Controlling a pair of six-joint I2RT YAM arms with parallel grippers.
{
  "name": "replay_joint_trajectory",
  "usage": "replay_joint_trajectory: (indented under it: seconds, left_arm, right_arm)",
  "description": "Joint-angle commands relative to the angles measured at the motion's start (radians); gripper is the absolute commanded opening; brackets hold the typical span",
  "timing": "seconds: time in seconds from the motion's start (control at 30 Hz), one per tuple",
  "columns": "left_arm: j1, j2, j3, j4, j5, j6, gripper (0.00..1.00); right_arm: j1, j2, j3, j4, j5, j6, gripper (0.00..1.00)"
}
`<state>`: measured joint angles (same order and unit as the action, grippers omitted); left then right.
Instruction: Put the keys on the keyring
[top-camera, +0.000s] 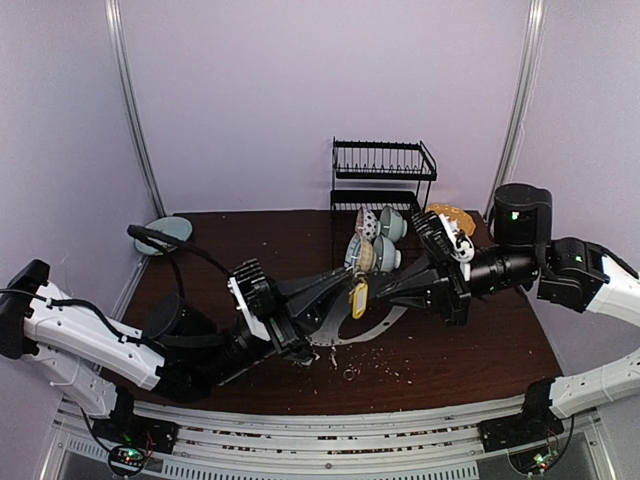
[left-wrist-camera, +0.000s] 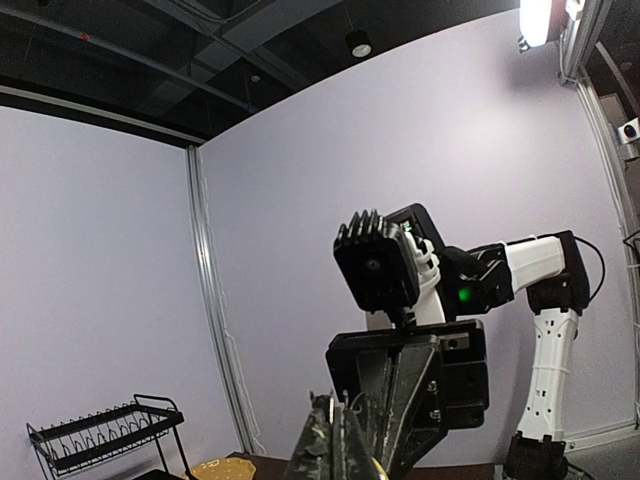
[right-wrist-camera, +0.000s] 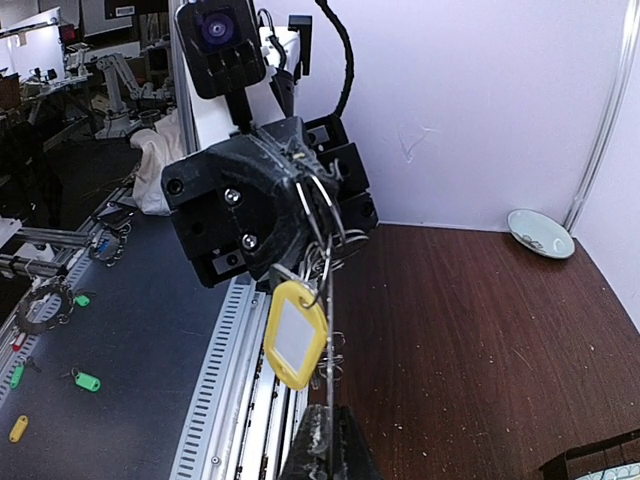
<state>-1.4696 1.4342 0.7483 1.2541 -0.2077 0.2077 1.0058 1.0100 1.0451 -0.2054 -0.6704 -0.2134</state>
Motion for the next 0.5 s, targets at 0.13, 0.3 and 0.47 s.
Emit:
replay_joint_trajectory:
  seconds: [0.13, 0.3, 0.47]
  left_arm:
    - [0.013, 0.044, 0.05, 0.083, 0.046, -0.002, 0.0]
    - [0.017, 0.065, 0.07, 0.091, 0.066, -0.01, 0.0]
    - [0.017, 0.083, 0.078, 0.056, 0.03, 0.001, 0.0]
  right_arm:
    - [0.008, 0.049, 0.017, -0.015, -0.147, -0.008, 0.0]
    - [0.01, 0.052, 0.013, 0.002, -0.147, 0.006, 0.0]
    - [0.009, 0.051, 0.042, -0.026, -0.133, 0.012, 0.0]
